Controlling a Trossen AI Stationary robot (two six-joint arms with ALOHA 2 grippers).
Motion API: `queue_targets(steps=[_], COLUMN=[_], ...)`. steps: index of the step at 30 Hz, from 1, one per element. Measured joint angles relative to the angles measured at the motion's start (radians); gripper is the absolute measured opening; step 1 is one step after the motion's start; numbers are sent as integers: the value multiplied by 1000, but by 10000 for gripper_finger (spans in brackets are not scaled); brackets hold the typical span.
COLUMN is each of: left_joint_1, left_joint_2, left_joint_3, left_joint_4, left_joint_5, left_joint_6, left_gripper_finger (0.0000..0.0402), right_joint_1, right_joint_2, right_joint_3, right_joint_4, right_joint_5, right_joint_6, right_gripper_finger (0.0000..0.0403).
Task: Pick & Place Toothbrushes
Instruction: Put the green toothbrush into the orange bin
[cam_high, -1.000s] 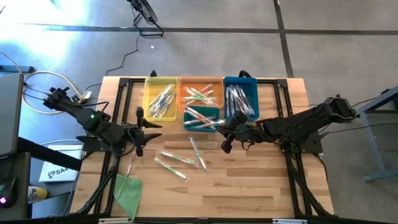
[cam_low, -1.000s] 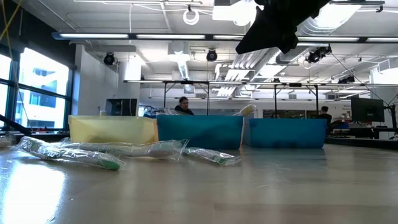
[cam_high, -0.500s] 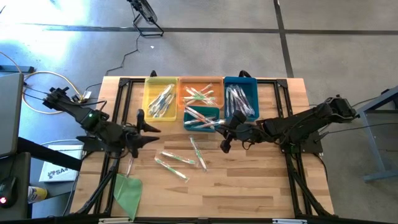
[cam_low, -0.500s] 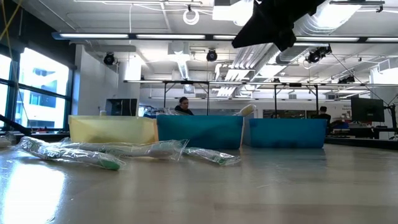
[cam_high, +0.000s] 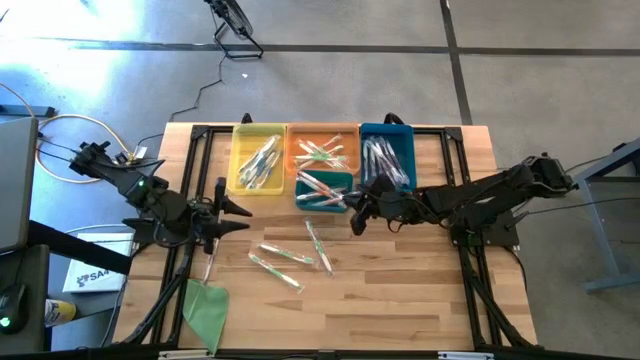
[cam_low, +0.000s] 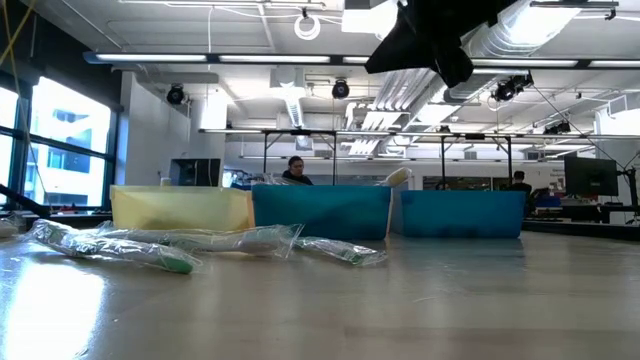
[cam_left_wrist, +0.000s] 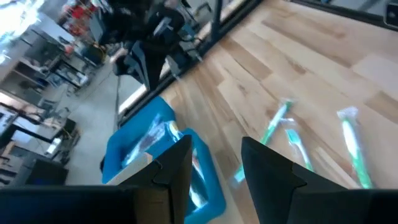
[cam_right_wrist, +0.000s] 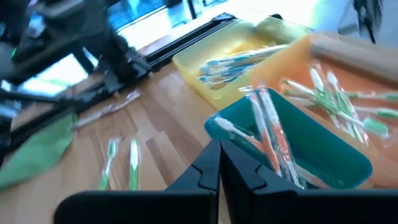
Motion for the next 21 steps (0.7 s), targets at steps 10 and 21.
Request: queue_targets(steps=[10,21], left_joint_1=[0,0], left_joint_2=[-168,-351], left_joint_3=[-178,-327], left_joint_4=[120,114], left_joint_5=[48,54], left_joint_6=[93,103], left_gripper_finger=[134,134], right_joint_1=[-52,-100], right_joint_2=[0,0], right_joint_3=[0,0], right_joint_4=[44,165], right_joint_5=[0,0], right_joint_6=[101,100], right_gripper_finger=[4,4])
